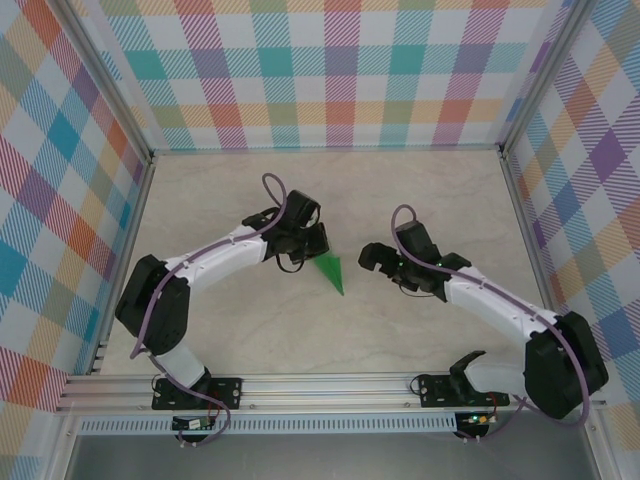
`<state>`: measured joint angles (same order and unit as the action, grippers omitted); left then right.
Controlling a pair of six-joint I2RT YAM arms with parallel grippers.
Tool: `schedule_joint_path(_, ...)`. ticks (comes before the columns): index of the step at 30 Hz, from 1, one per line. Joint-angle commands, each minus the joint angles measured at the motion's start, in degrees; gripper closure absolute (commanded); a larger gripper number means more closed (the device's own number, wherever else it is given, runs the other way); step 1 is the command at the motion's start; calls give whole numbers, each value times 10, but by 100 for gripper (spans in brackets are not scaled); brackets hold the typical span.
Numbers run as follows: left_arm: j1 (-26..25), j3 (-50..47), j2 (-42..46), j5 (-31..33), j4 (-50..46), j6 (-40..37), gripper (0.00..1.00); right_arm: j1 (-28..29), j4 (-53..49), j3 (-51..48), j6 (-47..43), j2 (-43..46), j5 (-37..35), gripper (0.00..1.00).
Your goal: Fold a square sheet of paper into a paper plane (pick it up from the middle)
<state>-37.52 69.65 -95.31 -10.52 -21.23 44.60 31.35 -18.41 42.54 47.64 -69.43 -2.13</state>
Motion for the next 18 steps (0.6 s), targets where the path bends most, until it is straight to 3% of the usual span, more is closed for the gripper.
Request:
schedule_joint_path(1, 16, -41, 4, -94, 124, -6, 100, -5, -22, 30, -2, 32, -7, 1)
schedule_joint_path(4, 23, -80, -11, -138, 201, 21, 100, -5, -30, 41, -16, 33, 3, 2)
schedule_joint_path(9, 29, -117, -43, -134, 245, 33, 100, -5, -17, 42, -34, 12, 38, 7)
schedule_joint_path(18, 39, -206, -47, -84, 292, 62, 100, 3, 12, 58, -46, -80, 117, 38)
